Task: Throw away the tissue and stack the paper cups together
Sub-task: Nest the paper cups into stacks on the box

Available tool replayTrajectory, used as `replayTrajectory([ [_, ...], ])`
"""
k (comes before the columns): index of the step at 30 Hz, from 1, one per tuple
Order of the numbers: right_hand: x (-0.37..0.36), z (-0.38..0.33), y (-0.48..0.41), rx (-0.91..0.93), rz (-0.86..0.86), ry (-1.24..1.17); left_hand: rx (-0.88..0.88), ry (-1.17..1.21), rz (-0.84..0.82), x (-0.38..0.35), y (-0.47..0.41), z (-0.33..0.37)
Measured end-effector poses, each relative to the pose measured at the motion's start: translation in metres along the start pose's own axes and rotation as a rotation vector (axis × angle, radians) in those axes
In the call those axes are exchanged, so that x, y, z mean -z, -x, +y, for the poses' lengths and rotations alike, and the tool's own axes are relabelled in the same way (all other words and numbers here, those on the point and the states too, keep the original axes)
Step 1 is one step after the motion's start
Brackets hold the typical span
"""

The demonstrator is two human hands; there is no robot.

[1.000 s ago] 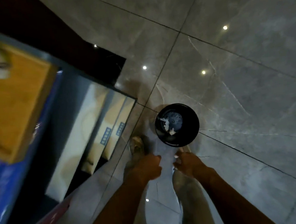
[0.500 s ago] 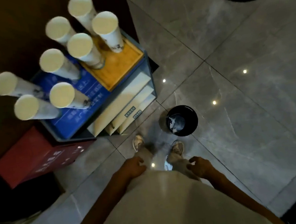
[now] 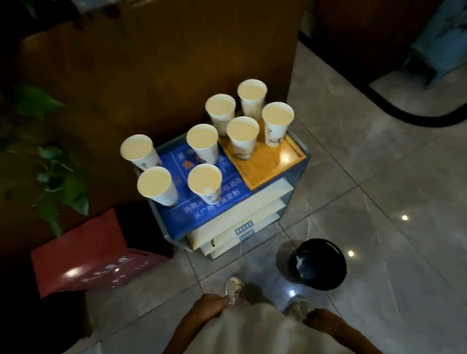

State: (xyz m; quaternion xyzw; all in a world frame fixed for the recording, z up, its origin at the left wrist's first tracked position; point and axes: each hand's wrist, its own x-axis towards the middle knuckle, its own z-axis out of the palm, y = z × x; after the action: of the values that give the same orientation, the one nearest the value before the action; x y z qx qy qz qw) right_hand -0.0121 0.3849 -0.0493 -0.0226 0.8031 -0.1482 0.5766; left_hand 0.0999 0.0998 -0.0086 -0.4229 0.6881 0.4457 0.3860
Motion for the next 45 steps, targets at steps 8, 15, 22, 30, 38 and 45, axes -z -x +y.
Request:
replayTrajectory([
  [8,0.002,-0.079,-0.018,0.089,0.095,0.061,-0.067,0.076,0.007,0.055,-0.021,-0.039],
  [15,0.049,-0.15,-0.016,0.316,0.124,0.073,-0.29,0.295,0.171,0.077,-0.007,-0.022],
  [22,0.142,-0.249,0.03,0.551,0.268,-0.126,-0.535,0.184,0.268,0.13,0.039,0.055],
  [30,0.258,-0.303,0.038,0.751,0.445,0.025,-0.824,0.252,0.248,0.178,0.068,0.188],
  [38,0.335,-0.327,0.003,0.684,0.708,0.314,-0.809,-0.055,0.583,0.199,0.011,0.313],
  [45,0.357,-0.332,-0.043,0.574,0.536,0.516,-0.631,-0.48,0.658,0.19,-0.044,0.345],
])
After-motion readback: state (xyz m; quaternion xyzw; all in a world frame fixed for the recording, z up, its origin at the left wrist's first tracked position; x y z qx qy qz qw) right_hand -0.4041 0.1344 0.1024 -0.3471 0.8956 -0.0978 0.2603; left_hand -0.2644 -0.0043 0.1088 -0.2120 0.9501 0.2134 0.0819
